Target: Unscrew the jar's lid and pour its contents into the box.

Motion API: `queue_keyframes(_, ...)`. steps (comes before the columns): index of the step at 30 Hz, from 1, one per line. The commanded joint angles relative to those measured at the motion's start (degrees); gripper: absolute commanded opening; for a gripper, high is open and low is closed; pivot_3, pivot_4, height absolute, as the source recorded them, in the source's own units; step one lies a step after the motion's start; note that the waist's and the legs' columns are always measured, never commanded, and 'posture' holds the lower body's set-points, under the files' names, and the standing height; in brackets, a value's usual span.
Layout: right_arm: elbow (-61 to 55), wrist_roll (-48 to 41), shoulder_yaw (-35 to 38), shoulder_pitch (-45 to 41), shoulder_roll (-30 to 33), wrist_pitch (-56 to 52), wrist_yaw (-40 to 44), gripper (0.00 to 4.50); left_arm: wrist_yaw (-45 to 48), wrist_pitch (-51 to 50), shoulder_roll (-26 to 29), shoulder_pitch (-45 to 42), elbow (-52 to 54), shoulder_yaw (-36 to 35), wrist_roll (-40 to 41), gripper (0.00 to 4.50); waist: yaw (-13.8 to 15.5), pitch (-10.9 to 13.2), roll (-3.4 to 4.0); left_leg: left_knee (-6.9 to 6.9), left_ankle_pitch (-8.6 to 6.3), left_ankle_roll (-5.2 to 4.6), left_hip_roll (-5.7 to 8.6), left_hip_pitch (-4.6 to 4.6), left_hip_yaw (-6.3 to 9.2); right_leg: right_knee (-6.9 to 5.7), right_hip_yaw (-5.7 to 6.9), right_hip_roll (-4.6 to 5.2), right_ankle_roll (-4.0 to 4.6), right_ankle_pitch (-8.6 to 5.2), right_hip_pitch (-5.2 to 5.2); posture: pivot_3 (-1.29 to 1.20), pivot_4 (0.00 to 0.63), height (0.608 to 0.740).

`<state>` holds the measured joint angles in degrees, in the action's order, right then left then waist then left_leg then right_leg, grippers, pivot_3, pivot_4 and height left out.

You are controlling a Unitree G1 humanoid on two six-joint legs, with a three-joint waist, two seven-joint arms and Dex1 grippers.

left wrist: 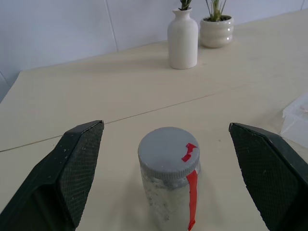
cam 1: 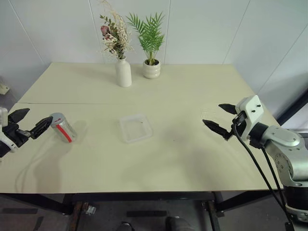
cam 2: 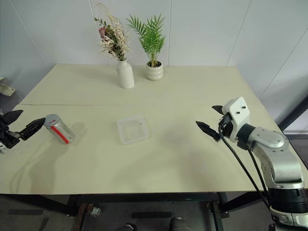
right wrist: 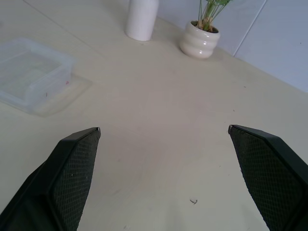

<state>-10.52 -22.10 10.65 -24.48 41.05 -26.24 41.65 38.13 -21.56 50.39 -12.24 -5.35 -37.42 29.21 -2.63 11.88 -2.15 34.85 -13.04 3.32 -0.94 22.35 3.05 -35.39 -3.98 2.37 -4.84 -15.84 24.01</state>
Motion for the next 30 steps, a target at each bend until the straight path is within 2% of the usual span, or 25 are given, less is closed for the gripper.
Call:
queue_keyframes(1,-2.1,-0.9,2.1,-0.6,0.1,1.0,-0.5,4.50,-0.3,0.7,0.9,-1.1,1.1,-0.9,0.3,4.44,-0.1,0.0,0.00,0.00,0.00,0.00,0.00,-0.01,-0.04,0.00,-0.03,0.00,0.00,0.00,0.00,0.00,0.150,0.740)
queue_keyframes(6,0.4,0.3,0.4,-1.8,-0.8,2.7,-0.2,4.50,-4.0,0.7,-1.5,-0.7,4.0,-1.4,0.0,4.44,-0.4,0.0,0.00,-0.01,0.00,-0.01,-0.01,-0.07,-0.17,-0.01,-0.19,-0.02,-0.05,0.03,0.00,0.00,0.150,0.740)
queue_keyframes(18,1.1,-0.1,-4.0,-6.6,-2.6,1.6,2.3,4.50,-11.8,5.2,-10.5,7.8,15.1,-3.1,-2.0,4.44,-0.5,0.0,-0.02,0.09,-0.05,-0.06,0.02,-0.12,-0.59,0.07,-0.72,-0.05,-0.30,0.16,0.01,0.00,0.150,0.740)
queue_keyframes(23,0.3,-0.3,-4.5,-6.6,-3.5,0.5,1.9,4.50,-12.6,8.5,-16.4,12.1,18.7,-2.7,-1.4,4.44,-0.6,0.0,-0.03,0.13,-0.06,-0.08,0.04,-0.12,-0.71,0.13,-0.85,-0.05,-0.40,0.22,0.01,0.00,0.150,0.740)
queue_keyframes(25,0.2,-0.1,-4.6,-6.2,-3.5,0.6,2.0,4.50,-12.8,11.8,-18.3,12.9,18.5,-2.4,-2.8,4.44,-0.5,0.0,-0.03,0.14,-0.07,-0.09,0.03,-0.12,-0.78,0.18,-0.92,-0.07,-0.43,0.24,0.01,0.00,0.150,0.740)
queue_keyframes(30,0.2,-0.1,-5.3,-6.7,-4.1,0.1,1.6,4.50,-14.7,12.5,-18.7,13.7,15.3,-2.2,-4.9,4.44,-0.5,0.0,-0.04,0.21,-0.07,-0.10,0.03,-0.13,-0.79,0.19,-0.96,-0.10,-0.43,0.24,0.01,0.00,0.150,0.740)
